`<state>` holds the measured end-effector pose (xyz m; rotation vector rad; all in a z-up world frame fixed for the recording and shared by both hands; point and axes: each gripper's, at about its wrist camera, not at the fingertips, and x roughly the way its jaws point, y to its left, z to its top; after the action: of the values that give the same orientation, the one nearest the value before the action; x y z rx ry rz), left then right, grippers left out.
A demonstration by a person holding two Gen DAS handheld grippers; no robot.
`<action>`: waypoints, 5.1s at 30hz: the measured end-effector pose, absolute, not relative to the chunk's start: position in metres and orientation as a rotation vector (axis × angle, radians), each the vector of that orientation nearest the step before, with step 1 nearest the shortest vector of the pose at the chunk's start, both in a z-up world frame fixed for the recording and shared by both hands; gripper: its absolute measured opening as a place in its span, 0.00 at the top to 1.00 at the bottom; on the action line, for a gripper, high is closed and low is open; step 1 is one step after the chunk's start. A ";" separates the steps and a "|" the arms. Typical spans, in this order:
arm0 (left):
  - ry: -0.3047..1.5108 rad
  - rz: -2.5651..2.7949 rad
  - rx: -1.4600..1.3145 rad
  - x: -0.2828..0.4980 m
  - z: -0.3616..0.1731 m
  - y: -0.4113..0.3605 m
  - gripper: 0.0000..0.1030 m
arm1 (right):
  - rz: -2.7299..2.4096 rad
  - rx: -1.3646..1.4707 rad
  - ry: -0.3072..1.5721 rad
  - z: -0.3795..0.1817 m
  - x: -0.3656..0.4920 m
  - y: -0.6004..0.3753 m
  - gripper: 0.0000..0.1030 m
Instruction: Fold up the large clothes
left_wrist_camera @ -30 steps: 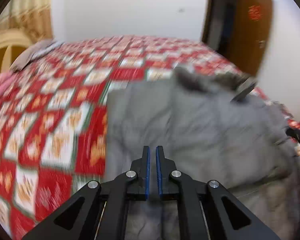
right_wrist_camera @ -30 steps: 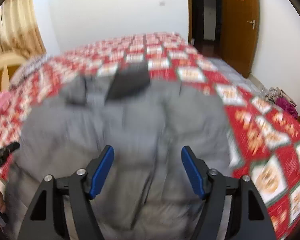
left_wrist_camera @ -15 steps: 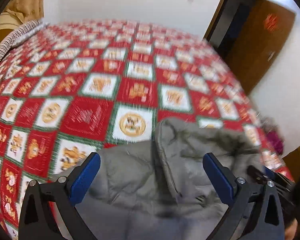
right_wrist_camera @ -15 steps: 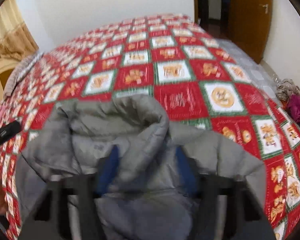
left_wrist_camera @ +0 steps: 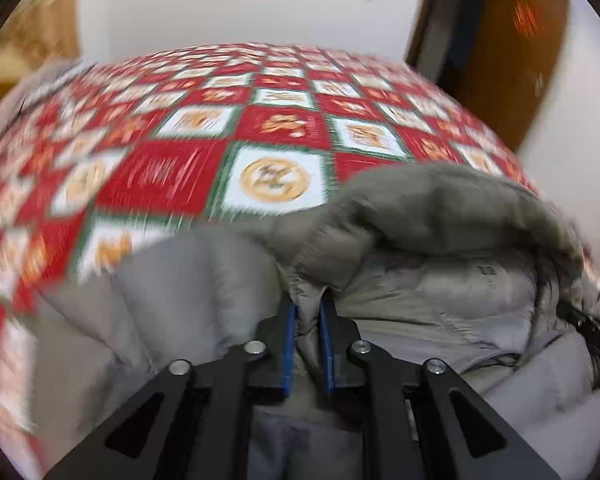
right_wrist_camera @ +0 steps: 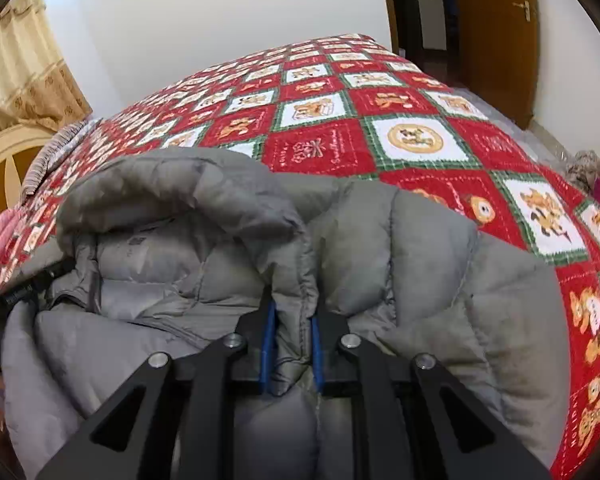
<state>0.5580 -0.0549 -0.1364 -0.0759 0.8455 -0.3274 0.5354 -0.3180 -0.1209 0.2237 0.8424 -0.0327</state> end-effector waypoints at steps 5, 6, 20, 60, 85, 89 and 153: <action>0.837 -0.313 -0.132 0.560 -0.137 -0.050 0.88 | -0.032 0.184 0.863 -0.115 0.533 -0.314 0.74; 0.835 -0.317 -0.148 0.560 -0.137 -0.047 0.88 | -0.036 0.175 0.873 -0.109 0.527 -0.315 0.63; 0.794 -0.241 -0.061 0.557 -0.137 -0.058 0.87 | -0.213 0.346 0.965 -0.060 0.643 -0.288 0.68; 0.849 -0.139 0.055 0.560 -0.141 -0.115 0.25 | -0.081 0.109 0.769 -0.091 0.552 -0.270 0.62; 0.763 -0.496 -0.187 0.386 -0.012 0.054 0.21 | -0.009 0.190 0.520 0.022 0.297 -0.300 0.38; 0.736 -0.513 -0.158 0.300 0.000 0.124 0.20 | 0.016 0.145 0.460 0.039 0.199 -0.291 0.33; 0.571 -1.037 -0.426 0.053 0.006 0.179 0.83 | 0.267 0.570 0.575 -0.022 -0.010 -0.304 0.88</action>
<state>0.0526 0.1794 0.0065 -0.4256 0.5707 -1.0370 -0.0097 -0.3043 -0.0215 0.5704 0.5746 0.2669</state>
